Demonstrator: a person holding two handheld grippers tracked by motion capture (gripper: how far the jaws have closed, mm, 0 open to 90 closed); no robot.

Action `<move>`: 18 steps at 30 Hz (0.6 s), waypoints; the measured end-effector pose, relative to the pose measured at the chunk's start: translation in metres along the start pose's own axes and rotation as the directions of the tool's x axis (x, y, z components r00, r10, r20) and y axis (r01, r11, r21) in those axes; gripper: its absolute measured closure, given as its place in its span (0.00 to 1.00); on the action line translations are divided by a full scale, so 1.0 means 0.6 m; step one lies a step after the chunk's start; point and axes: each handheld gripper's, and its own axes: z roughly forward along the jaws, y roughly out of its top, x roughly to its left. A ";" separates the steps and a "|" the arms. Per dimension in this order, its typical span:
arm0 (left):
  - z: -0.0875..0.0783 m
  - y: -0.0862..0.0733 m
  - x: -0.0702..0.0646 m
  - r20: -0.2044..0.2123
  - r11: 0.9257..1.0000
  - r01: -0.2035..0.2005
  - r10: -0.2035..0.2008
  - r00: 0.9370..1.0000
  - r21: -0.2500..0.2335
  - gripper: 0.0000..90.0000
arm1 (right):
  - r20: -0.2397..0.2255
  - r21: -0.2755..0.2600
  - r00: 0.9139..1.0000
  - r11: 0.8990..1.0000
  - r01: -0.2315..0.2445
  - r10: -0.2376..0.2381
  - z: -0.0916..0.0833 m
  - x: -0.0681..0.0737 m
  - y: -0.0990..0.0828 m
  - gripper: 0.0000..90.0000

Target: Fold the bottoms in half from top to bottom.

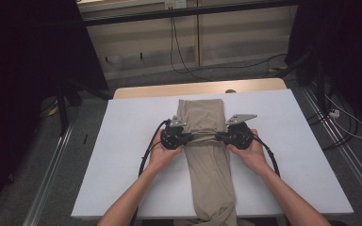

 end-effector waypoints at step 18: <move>-0.108 -0.032 -0.117 0.154 0.995 -0.093 0.095 0.983 -0.020 0.96 | -0.168 -0.011 0.986 1.000 -0.007 0.005 -0.123 0.073 -0.056 0.93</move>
